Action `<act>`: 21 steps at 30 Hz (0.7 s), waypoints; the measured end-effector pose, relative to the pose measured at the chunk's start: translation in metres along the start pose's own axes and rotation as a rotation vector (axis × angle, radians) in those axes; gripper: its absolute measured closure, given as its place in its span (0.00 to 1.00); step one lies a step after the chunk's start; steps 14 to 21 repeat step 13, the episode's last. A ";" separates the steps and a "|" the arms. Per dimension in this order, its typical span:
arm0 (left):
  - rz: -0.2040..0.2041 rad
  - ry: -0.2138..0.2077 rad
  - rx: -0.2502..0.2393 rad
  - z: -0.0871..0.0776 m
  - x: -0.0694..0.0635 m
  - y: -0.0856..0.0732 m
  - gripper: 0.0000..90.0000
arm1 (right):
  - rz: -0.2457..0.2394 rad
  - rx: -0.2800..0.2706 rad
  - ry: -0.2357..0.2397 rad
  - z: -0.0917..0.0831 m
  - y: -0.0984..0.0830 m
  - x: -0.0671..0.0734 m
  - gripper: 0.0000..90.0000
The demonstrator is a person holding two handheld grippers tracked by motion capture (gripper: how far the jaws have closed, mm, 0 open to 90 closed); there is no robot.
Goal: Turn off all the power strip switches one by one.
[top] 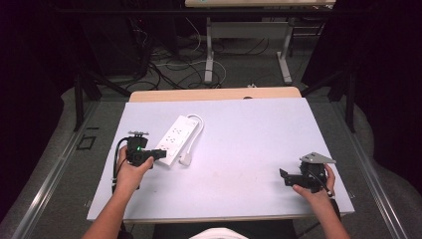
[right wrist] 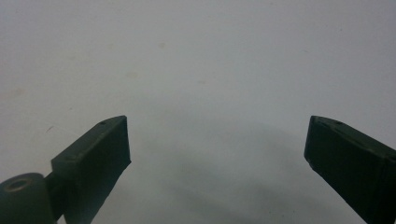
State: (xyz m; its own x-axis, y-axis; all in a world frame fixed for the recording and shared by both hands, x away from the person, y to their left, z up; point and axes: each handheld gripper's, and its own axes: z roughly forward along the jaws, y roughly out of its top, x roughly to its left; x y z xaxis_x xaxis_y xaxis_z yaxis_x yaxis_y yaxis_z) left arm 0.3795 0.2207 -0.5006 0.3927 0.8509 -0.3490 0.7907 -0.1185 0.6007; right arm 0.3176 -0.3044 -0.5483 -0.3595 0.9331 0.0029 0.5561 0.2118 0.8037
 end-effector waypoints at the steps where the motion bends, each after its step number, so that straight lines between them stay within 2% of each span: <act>1: 0.010 -0.005 -0.001 -0.002 0.001 -0.001 0.74 | -0.001 0.005 0.007 -0.001 0.000 0.000 0.07; 5: 0.033 -0.005 -0.075 -0.008 0.001 -0.009 0.57 | -0.001 0.006 0.007 -0.001 0.000 0.000 0.07; 10: 0.079 0.039 -0.193 -0.012 0.002 -0.017 0.36 | -0.001 0.006 0.004 -0.001 0.000 0.001 0.07; 11: 0.082 0.044 -0.204 -0.013 0.003 -0.019 0.32 | -0.003 0.005 0.006 0.000 0.000 0.000 0.07; 13: 0.076 0.046 -0.221 -0.015 0.004 -0.021 0.28 | 0.000 0.007 0.006 -0.001 0.000 0.001 0.07; 21: 0.076 0.046 -0.221 -0.015 0.004 -0.021 0.28 | 0.000 0.007 0.006 -0.001 0.000 0.001 0.07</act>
